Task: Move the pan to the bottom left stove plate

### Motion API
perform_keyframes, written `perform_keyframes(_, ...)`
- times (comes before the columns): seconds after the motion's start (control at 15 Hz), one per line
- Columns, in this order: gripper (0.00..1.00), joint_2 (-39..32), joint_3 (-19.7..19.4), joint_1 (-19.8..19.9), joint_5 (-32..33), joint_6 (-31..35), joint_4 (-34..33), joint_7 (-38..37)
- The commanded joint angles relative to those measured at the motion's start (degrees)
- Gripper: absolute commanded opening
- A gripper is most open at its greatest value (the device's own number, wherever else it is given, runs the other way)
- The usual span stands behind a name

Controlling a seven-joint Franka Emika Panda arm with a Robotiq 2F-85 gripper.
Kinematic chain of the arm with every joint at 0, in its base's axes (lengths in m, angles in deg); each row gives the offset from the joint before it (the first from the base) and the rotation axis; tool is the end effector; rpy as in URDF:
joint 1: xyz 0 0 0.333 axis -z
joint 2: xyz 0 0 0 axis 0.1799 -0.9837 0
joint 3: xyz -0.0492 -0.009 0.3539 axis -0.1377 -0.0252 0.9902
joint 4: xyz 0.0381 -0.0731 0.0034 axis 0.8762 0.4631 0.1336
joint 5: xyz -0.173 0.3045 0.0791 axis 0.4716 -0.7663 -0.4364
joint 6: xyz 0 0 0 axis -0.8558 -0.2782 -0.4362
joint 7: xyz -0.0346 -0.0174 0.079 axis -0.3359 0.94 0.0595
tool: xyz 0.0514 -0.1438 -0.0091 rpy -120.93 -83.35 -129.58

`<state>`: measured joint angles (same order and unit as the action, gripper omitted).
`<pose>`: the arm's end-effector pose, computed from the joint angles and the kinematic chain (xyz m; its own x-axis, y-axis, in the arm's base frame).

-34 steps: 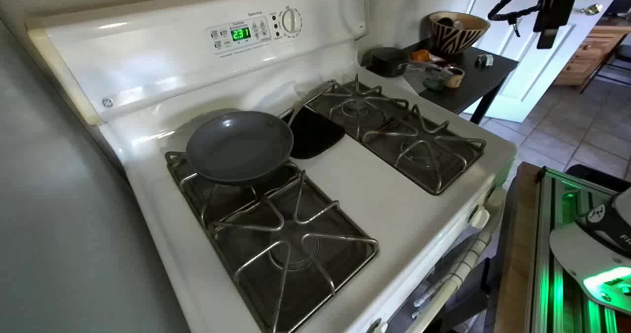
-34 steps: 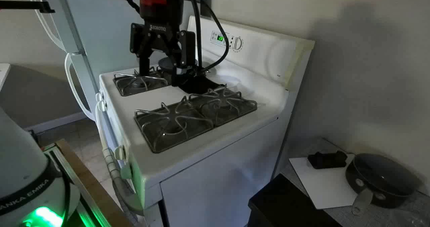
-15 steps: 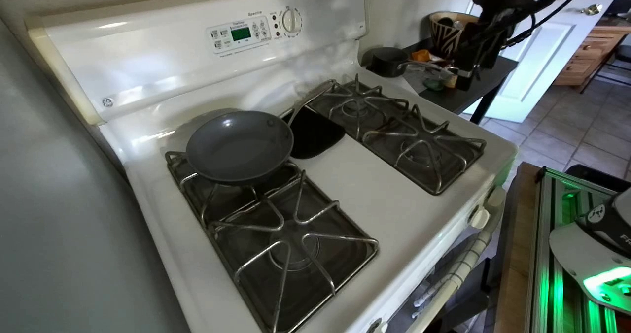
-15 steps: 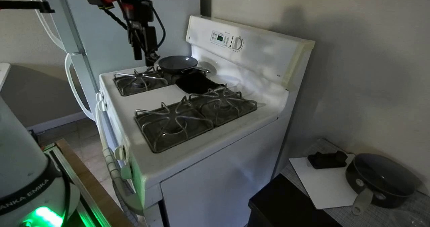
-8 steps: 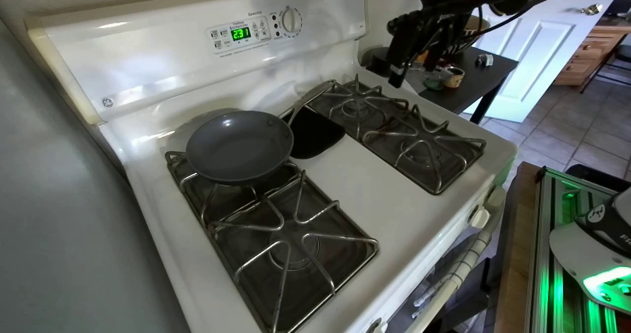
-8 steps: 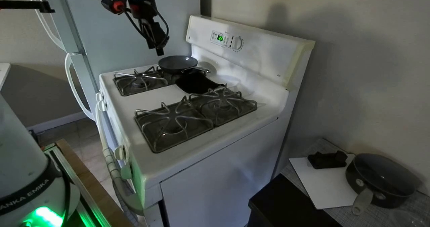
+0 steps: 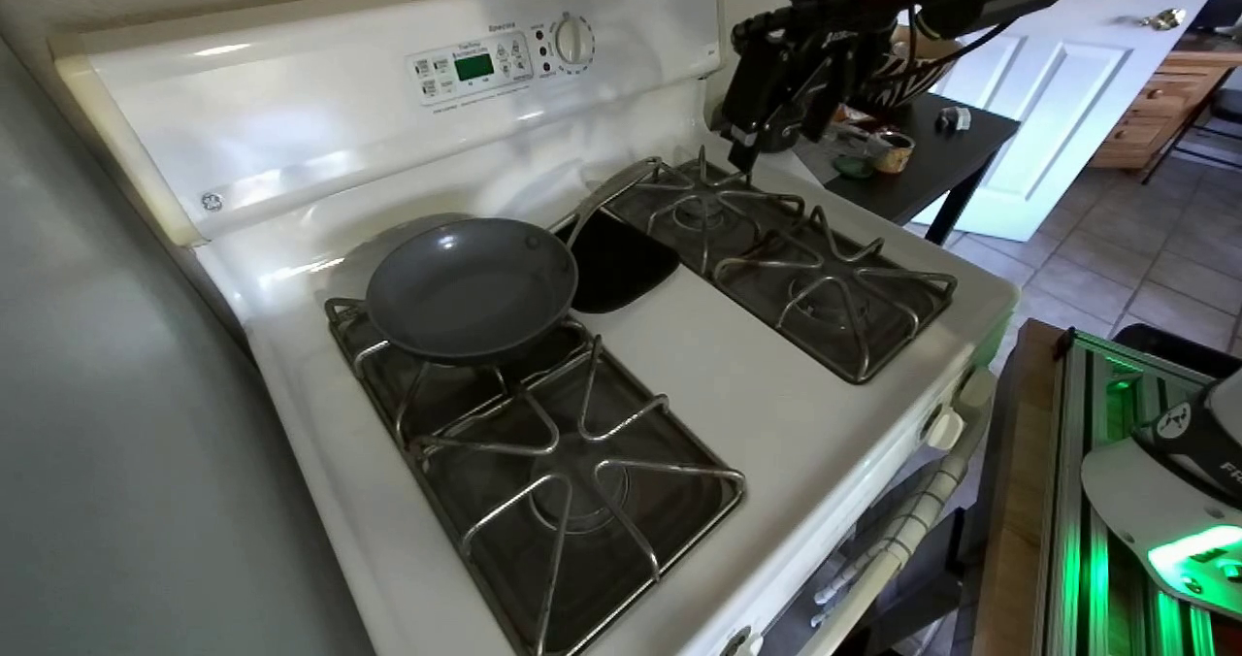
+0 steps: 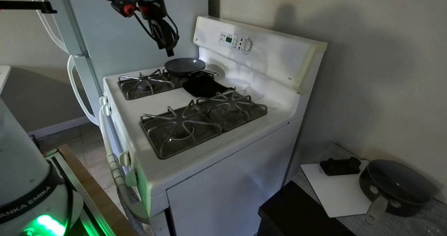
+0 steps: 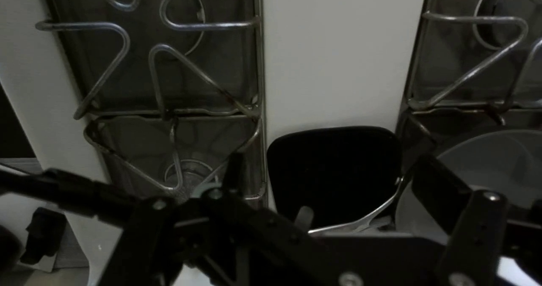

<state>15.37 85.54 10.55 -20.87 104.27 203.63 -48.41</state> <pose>0.3853 0.0915 0.4599 0.9409 -0.2769 0.1949 -0.2801 -0.9599 -0.0111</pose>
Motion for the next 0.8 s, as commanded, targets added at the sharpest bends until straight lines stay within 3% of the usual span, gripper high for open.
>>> perform_keyframes(0.0,1.0,-5.4,0.0,-0.7,-1.5,7.8,-1.7,-2.3)
perform_keyframes(0.2,1.0,-9.4,0.1,-2.0,-2.7,14.5,-2.8,-1.6)
perform_keyframes(0.73,1.0,-21.4,1.2,-4.2,2.6,17.8,-9.9,-6.9)
